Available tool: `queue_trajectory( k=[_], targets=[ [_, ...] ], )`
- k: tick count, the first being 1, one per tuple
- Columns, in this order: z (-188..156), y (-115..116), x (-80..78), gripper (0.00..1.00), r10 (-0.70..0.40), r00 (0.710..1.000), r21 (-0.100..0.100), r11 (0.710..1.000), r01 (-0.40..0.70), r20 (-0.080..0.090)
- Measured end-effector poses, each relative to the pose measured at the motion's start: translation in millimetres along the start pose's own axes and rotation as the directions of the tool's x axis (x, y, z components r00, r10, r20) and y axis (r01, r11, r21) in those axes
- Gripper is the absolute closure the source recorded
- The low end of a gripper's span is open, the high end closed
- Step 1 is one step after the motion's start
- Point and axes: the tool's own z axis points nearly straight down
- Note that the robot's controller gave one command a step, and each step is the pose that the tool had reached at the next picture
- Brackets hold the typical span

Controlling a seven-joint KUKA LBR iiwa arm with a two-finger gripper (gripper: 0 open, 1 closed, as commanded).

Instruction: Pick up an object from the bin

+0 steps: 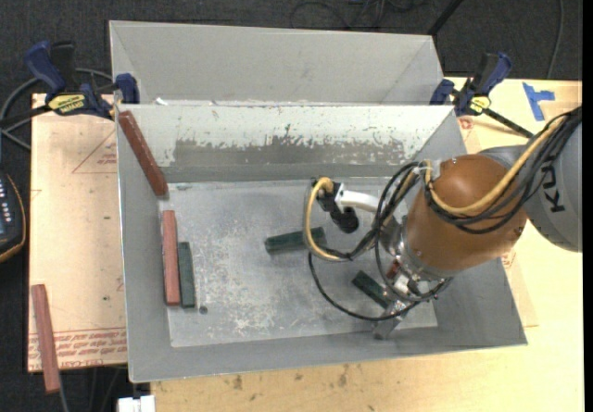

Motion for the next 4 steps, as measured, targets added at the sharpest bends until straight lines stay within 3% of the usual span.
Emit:
queue_trajectory(
  k=[1,2,3,4],
  targets=[
    [1,2,-3.1,1.0,-0.001,1.0,-0.011,1.0,0.001,0.009],
    [2,34,22.1,1.0,0.011,1.0,-0.011,1.0,-0.011,0.009],
    [-22,37,40.1,1.0,0.028,1.0,-0.01,1.0,-0.027,0.009],
    [-37,17,49.1,1.0,0.022,1.0,-0.009,1.0,-0.022,0.01]
  ],
)
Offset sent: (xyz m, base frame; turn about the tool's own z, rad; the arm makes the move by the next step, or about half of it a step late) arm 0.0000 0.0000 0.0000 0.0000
